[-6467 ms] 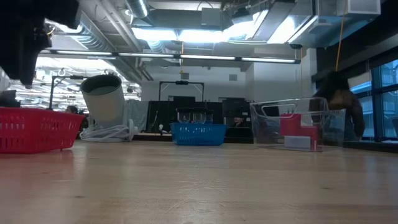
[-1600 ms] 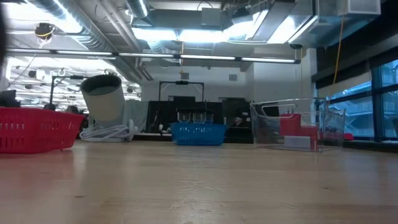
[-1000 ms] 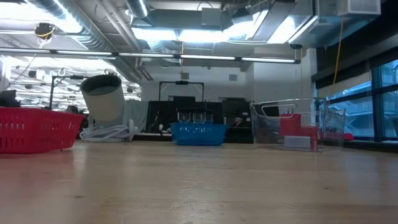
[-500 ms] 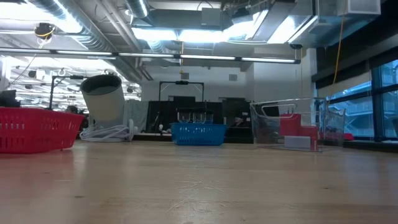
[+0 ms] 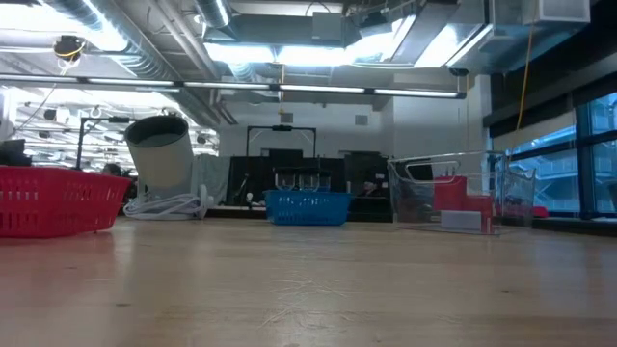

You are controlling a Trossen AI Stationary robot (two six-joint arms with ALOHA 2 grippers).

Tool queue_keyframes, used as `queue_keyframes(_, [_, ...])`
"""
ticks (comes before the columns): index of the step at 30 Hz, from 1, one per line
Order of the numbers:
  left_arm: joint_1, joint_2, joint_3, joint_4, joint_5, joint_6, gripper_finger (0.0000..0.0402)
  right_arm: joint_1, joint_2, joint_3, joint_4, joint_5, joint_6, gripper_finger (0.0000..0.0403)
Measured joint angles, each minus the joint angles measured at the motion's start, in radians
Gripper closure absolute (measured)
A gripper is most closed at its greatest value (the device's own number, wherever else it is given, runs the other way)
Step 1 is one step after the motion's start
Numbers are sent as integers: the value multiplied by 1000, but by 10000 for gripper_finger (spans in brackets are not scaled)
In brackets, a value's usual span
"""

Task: Pick & Place Office items
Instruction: Put the blue digital alarm clock into the red basket

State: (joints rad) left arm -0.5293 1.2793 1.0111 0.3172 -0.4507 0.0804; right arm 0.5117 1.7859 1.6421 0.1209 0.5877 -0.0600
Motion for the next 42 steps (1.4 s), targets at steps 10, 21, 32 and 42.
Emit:
queue_keyframes(10, [0,0,1,1,1,-46,250,1,-2,0,-6,-20,11,157])
queue_keyframes(21, [1,0,1,-91,-57,-106,248,44,-171,0,-324,-23,269,59])
queue_keyframes(32, [30,0,1,-794,-120,-673,248,56,-228,0,-688,-13,544,75])
queue_keyframes(42, [52,-1,-75,-1349,99,-1158,248,56,-223,0,-742,29,550,84])
